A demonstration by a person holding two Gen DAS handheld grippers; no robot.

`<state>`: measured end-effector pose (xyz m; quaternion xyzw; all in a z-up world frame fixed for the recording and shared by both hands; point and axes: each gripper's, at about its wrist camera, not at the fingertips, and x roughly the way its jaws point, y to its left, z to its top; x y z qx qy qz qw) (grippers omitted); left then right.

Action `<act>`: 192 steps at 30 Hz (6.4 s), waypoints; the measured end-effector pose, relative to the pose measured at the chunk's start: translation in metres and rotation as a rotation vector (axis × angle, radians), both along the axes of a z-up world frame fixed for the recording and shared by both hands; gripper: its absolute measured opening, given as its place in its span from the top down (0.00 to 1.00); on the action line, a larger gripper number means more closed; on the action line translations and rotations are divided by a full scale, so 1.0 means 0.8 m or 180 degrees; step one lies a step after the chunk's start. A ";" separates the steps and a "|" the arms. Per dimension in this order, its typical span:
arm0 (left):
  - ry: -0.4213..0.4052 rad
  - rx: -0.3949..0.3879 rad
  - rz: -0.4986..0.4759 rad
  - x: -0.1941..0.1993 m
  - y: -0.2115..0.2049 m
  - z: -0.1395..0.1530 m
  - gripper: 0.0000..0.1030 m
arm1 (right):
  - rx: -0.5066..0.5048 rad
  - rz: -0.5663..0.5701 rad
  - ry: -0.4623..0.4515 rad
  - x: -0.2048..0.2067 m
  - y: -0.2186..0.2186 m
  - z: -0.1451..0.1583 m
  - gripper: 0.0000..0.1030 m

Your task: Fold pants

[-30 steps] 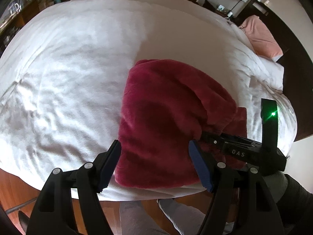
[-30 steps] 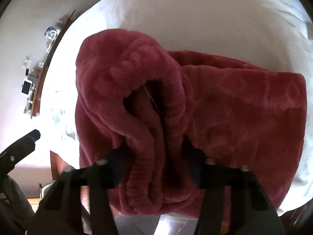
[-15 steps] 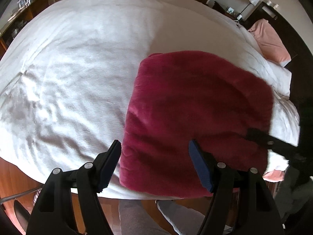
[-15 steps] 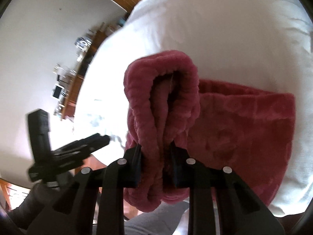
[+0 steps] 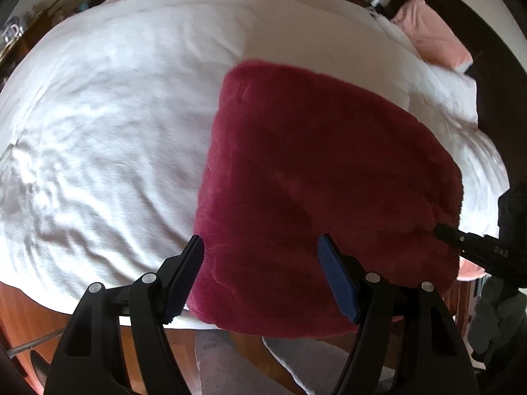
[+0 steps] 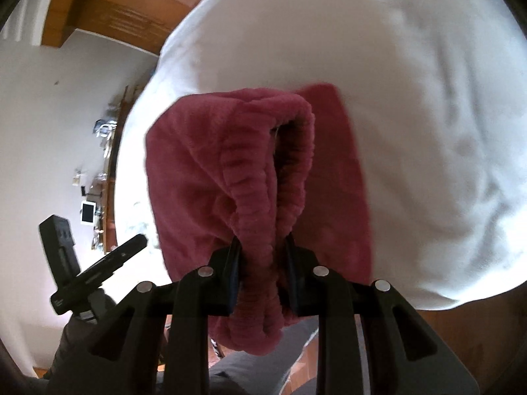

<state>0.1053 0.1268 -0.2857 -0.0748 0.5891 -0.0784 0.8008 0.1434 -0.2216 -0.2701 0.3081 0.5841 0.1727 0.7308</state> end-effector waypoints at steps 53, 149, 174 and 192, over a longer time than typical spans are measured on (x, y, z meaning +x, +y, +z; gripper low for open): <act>0.0206 0.0562 -0.0560 -0.028 -0.125 -0.052 0.22 | -0.0811 0.0901 -0.0255 -0.015 0.086 -0.062 0.72; -0.0329 0.1013 -0.1130 0.184 -0.175 -0.066 0.13 | -0.1407 0.0215 -0.0227 0.089 0.129 -0.089 0.51; -0.0417 0.1171 -0.0588 0.099 -0.120 0.014 0.13 | -0.1236 0.0173 -0.0167 0.061 0.103 -0.057 0.24; -0.0181 0.1111 -0.0193 0.061 -0.065 0.005 0.13 | -0.0657 0.0264 0.0083 0.014 0.093 -0.069 0.18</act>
